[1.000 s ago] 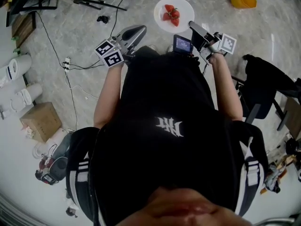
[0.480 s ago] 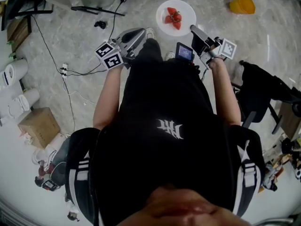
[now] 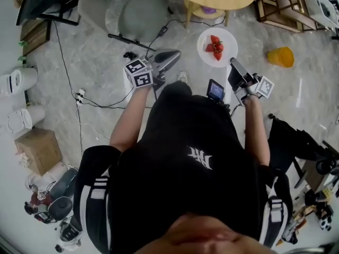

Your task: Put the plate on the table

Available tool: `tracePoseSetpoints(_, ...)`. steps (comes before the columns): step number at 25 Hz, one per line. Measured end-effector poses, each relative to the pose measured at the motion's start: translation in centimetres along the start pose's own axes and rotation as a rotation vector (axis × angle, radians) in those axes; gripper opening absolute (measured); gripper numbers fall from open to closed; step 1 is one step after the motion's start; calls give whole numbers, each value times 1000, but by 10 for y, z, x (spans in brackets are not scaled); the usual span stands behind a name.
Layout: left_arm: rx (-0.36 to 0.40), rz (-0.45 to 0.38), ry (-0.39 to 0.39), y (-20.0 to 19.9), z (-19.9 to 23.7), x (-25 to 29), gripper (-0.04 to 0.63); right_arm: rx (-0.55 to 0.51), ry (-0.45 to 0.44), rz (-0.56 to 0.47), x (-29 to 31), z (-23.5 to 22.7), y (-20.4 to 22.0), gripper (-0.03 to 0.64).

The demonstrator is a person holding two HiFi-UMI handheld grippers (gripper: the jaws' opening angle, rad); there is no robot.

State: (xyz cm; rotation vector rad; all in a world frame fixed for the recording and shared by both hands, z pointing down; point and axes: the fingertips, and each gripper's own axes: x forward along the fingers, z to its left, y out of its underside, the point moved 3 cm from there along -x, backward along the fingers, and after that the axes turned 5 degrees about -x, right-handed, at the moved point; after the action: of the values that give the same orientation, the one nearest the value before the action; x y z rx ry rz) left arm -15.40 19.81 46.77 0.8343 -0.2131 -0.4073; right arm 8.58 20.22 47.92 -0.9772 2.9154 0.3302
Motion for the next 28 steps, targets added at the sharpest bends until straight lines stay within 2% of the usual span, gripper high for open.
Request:
tracePoseSetpoints(4,16,-4,42,-36,27,-13,2,-34,-21,-27,49,10,-17,9)
tracePoseSetpoints(7,11,-2,59,-44,46,-15,2,-39,-41,-49,73,14,-25,9)
tracePoseSetpoints(14,-30,0,86,-57,72,7,2,-44,-23,-88,87,11,-49,9)
tracePoseSetpoints(22,-28,18,76,-71,98,47,2,-6,-38,-102,90,-11,-86,9)
tracePoseSetpoints(28,-35,38,41,-90,120,81,2,15,-70,-77,108,-31,-130,9)
